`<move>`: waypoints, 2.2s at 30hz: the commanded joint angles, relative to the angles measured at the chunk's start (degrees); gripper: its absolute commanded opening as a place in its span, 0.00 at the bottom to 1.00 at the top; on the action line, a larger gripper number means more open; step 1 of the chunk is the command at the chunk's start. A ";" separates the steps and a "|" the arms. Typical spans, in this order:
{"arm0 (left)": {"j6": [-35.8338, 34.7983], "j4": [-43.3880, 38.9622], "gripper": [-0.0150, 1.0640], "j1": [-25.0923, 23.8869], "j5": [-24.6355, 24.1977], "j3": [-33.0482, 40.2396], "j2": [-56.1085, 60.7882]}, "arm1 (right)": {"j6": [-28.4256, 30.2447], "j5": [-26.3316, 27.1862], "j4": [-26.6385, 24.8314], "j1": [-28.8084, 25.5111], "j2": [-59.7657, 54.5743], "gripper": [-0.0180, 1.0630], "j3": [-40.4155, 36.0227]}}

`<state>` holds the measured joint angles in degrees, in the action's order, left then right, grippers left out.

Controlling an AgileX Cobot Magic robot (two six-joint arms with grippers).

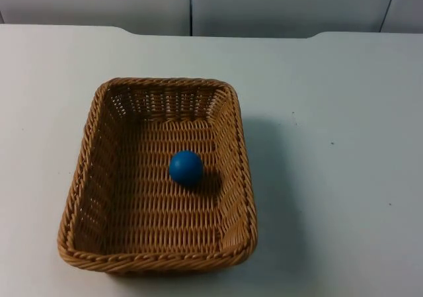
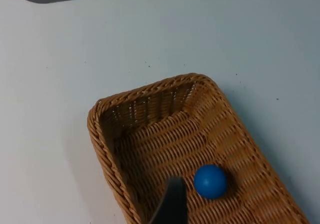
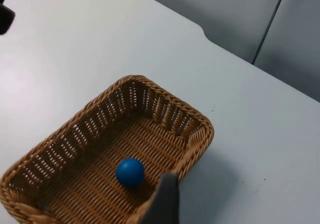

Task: Pick up the basket with the left hand and place the ball into the basket with the right hand.

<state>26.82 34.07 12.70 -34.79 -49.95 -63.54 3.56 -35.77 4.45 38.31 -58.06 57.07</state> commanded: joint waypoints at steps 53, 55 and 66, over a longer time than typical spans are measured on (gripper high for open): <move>-20.45 -28.52 0.69 -0.02 -25.12 17.64 58.79 | 0.41 -12.58 -3.21 -0.07 40.28 0.73 -25.51; -21.84 -29.78 0.69 -0.02 -26.92 17.64 61.05 | -0.43 -14.39 -3.21 -0.07 43.63 0.73 -26.27; -24.47 -31.89 0.69 -0.02 -32.97 17.64 63.54 | -0.97 -15.87 -4.77 -0.07 55.42 0.73 -27.46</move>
<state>2.87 2.08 12.70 -67.14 -32.55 -0.31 2.73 -51.58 0.00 38.31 -3.17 29.64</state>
